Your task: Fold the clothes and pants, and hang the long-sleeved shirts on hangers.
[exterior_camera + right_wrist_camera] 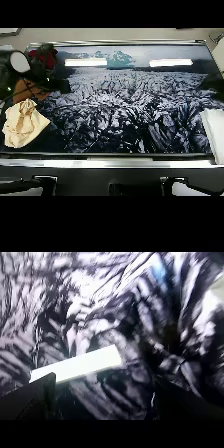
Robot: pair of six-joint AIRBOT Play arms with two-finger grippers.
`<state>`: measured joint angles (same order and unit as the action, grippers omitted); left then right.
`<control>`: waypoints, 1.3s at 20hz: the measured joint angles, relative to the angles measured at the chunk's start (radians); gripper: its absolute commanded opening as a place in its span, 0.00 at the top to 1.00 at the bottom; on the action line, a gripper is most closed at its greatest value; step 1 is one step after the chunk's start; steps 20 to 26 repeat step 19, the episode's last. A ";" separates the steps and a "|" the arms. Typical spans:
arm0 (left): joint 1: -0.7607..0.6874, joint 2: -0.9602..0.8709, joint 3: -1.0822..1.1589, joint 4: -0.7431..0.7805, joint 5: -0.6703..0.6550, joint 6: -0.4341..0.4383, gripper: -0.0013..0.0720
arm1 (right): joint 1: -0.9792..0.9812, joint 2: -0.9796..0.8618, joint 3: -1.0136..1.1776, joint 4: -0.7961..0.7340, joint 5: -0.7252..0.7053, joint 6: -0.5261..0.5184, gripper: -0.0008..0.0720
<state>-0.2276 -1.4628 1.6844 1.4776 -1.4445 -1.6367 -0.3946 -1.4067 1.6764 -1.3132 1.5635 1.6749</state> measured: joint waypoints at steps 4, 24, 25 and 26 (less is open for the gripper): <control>0.007 0.091 -0.246 -0.005 0.110 -0.098 0.01 | 0.087 -0.002 -0.122 -0.023 0.019 0.021 0.03; 0.009 0.137 -0.356 0.017 0.191 -0.125 0.01 | 0.117 -0.002 -0.167 -0.082 0.026 0.032 0.03; 0.009 0.137 -0.356 0.017 0.191 -0.125 0.01 | 0.117 -0.002 -0.167 -0.082 0.026 0.032 0.03; 0.009 0.137 -0.356 0.017 0.191 -0.125 0.01 | 0.117 -0.002 -0.167 -0.082 0.026 0.032 0.03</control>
